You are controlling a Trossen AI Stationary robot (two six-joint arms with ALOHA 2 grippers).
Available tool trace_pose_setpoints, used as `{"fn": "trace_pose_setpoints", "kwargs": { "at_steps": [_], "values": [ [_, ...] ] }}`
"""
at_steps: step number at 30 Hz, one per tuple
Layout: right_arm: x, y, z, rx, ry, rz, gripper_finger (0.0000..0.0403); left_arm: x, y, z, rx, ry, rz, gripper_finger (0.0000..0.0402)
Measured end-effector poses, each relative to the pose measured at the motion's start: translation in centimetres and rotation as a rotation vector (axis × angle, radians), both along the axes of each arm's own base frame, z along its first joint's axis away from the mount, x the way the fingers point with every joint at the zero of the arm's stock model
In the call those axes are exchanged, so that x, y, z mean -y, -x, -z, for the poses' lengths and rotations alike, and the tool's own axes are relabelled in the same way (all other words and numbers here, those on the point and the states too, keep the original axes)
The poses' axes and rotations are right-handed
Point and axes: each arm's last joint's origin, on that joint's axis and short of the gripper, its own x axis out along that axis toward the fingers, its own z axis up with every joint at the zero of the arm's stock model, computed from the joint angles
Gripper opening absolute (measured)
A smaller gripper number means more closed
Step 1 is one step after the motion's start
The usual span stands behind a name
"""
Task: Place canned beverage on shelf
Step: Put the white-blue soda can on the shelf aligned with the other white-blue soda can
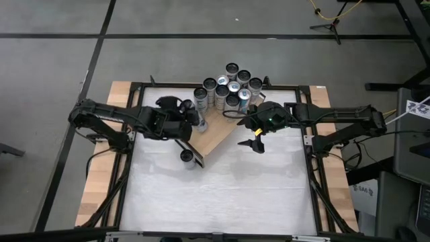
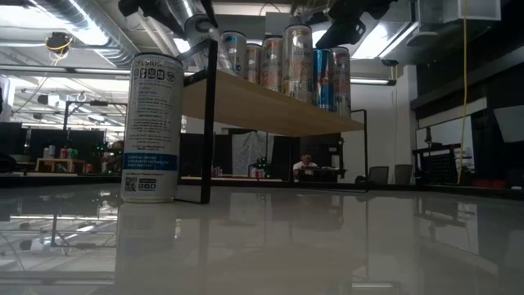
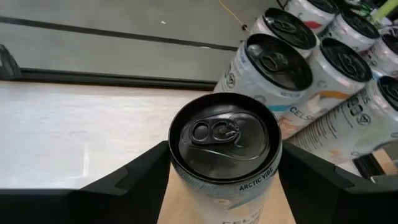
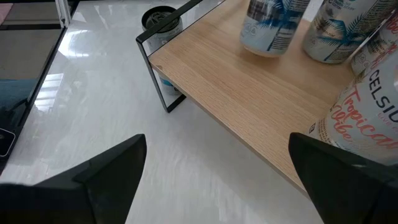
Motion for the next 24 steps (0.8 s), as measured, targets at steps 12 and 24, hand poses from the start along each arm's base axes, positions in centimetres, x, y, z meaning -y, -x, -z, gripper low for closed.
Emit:
{"fn": "trace_pose_setpoints", "kwargs": {
  "at_steps": [12,24],
  "values": [
    [0.0,0.0,0.0,0.0,0.0,0.0,0.0388,0.2,-0.3,-0.1,-0.047,-0.029,0.064,0.0258],
    [0.0,0.0,0.0,0.0,0.0,0.001,0.0388,0.4,-1.0,-0.5,-0.147,-0.1,0.219,0.0258]
  ]
}}
